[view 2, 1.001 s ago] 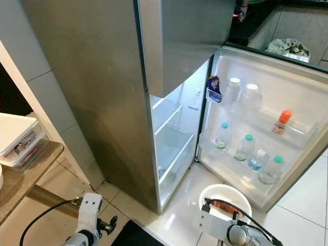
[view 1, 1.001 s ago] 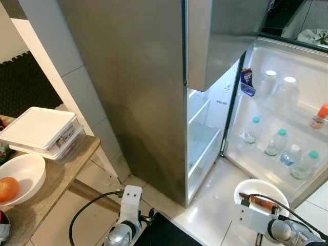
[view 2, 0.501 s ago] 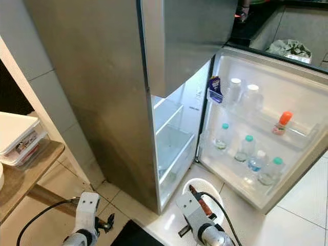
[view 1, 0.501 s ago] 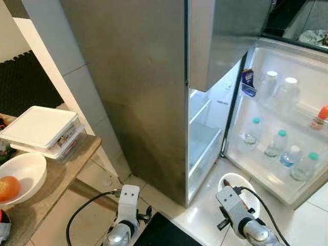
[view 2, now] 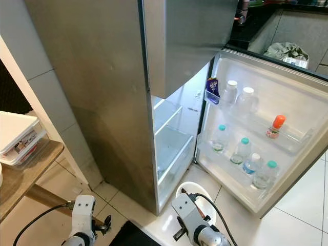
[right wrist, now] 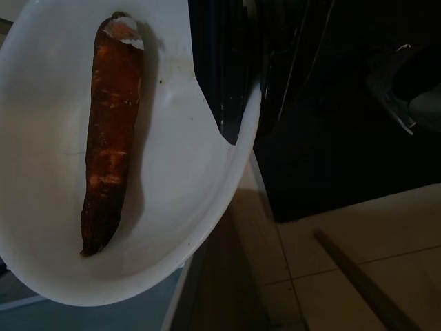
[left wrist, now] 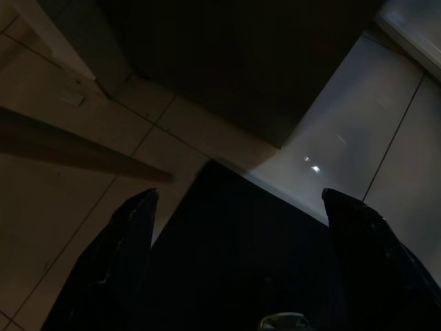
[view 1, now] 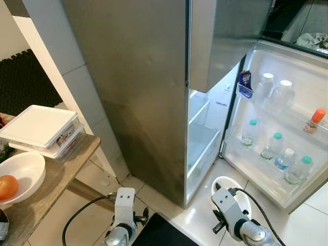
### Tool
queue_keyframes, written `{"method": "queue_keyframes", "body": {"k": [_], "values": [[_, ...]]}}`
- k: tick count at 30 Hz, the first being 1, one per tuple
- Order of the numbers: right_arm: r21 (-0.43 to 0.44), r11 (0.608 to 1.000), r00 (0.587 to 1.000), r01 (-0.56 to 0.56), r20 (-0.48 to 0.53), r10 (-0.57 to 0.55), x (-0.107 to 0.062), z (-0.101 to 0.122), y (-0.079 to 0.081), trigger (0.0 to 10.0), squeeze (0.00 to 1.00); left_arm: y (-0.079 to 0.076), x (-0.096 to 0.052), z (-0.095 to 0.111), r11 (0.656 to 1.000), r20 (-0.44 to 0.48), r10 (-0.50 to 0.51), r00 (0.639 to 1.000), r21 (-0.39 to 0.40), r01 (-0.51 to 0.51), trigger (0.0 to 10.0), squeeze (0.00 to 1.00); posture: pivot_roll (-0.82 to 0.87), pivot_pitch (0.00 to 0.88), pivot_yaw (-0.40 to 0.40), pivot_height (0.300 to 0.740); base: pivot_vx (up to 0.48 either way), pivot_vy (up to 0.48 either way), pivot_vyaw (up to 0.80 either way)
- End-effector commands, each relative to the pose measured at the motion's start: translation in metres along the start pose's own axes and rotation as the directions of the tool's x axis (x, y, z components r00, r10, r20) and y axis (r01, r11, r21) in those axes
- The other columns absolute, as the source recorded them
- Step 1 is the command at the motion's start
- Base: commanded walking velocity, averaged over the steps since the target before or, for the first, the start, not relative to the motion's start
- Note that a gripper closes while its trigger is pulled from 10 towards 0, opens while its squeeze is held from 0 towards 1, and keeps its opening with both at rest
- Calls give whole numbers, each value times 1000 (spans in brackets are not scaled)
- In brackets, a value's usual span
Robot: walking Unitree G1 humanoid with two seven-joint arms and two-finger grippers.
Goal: Restocking fridge
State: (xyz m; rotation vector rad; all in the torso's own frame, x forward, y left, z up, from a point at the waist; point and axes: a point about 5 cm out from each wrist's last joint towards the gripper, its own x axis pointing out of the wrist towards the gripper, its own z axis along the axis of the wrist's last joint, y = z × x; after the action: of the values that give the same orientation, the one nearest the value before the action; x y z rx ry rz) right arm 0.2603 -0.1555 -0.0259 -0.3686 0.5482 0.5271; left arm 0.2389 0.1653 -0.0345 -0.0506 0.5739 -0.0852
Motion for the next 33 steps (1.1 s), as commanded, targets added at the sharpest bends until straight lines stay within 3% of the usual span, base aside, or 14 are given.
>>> {"method": "queue_keyframes", "body": {"k": [1,8,17,33], "values": [[17,1000,1000,0,-1,0,0,-1,-1,10000,0,-1,-2,-5,1000,-10,6,1000,-4,-6,10000,0,50,77,37,740,0,0,0],[16,1000,1000,-4,3,4,0,1,-2,10000,0,0,-1,-1,1000,0,4,1000,3,-4,10000,0,51,70,40,740,0,-84,0],[16,1000,1000,-8,3,8,-1,0,-2,10000,0,2,0,2,1000,10,17,1000,2,-17,10000,0,54,63,39,740,0,-460,0],[-11,999,999,-45,22,46,1,5,2,10000,0,6,-1,1,999,7,47,999,-20,-47,10000,0,57,64,43,740,0,0,50]]}}
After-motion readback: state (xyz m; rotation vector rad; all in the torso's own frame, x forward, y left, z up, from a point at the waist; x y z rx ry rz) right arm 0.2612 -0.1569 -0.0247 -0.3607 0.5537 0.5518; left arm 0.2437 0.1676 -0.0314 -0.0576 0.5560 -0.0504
